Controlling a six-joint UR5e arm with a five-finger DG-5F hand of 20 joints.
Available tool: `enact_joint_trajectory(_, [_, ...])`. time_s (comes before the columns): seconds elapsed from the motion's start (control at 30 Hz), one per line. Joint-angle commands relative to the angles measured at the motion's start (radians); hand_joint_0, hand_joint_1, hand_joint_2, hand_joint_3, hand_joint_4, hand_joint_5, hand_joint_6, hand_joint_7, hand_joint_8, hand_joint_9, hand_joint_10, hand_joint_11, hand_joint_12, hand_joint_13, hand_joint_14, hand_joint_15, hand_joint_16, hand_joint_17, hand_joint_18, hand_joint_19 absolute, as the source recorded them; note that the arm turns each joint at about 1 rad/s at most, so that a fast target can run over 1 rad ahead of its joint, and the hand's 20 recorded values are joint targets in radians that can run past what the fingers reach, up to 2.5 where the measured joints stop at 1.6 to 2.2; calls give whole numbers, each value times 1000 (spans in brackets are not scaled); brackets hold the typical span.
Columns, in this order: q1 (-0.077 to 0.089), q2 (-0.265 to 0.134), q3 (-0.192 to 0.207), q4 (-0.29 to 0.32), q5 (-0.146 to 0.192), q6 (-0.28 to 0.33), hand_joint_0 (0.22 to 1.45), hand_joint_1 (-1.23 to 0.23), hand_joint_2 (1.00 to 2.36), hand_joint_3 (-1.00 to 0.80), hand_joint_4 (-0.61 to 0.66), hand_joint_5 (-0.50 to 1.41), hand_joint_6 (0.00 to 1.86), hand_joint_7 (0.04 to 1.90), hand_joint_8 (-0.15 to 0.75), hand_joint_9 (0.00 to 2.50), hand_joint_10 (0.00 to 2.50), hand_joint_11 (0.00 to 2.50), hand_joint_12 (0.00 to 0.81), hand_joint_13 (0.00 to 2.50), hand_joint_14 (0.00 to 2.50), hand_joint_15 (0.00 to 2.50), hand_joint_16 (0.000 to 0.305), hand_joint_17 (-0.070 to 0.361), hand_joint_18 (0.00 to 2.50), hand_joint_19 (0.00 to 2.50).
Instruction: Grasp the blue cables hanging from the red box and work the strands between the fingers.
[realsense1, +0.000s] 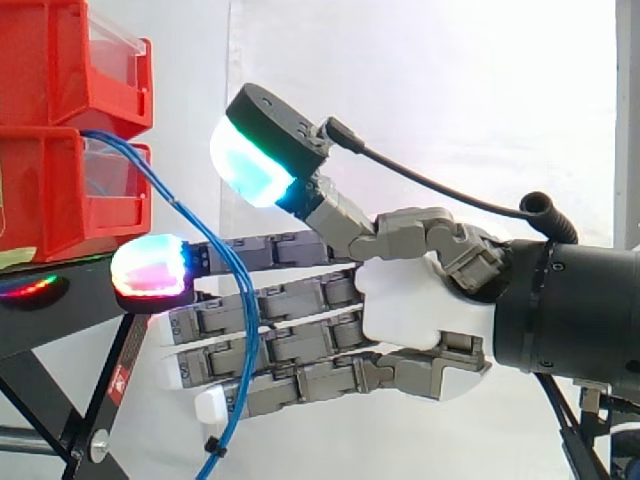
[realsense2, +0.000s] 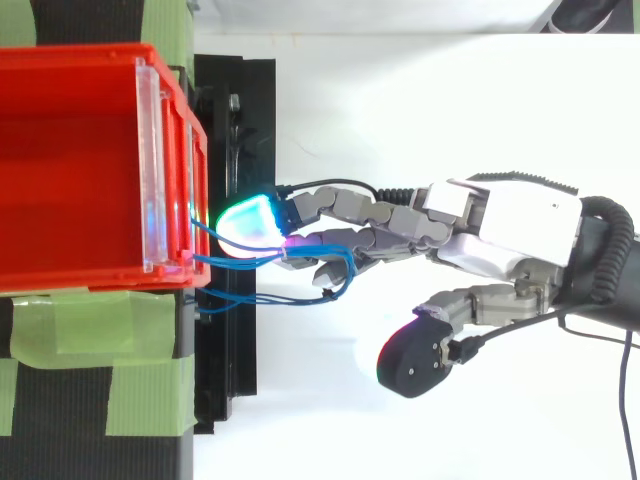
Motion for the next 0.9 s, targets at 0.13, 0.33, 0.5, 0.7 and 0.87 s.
enact_joint_trajectory(0.13, [1,0,6,-1,-5,4,763,-554,1000,-993,178,-305,5,634,352,418,4,193,404,440,8,243,62,140,534,361])
enact_joint_trajectory(0.33, [1,0,11,-1,-14,4,765,-554,1000,-993,179,-300,5,634,359,465,6,247,407,496,9,284,62,140,581,381])
enact_joint_trajectory(0.5, [1,0,14,1,-12,4,767,-554,1000,-986,183,-295,5,636,369,534,7,321,414,571,11,344,62,140,630,400])
enact_joint_trajectory(0.7, [1,0,15,-2,-14,4,769,-553,1000,-987,185,-291,5,635,372,560,8,346,418,629,12,394,62,139,655,408])
enact_joint_trajectory(0.87, [1,0,15,-2,-14,6,770,-552,1001,-984,189,-282,5,639,381,602,11,404,425,694,15,445,62,140,688,427])
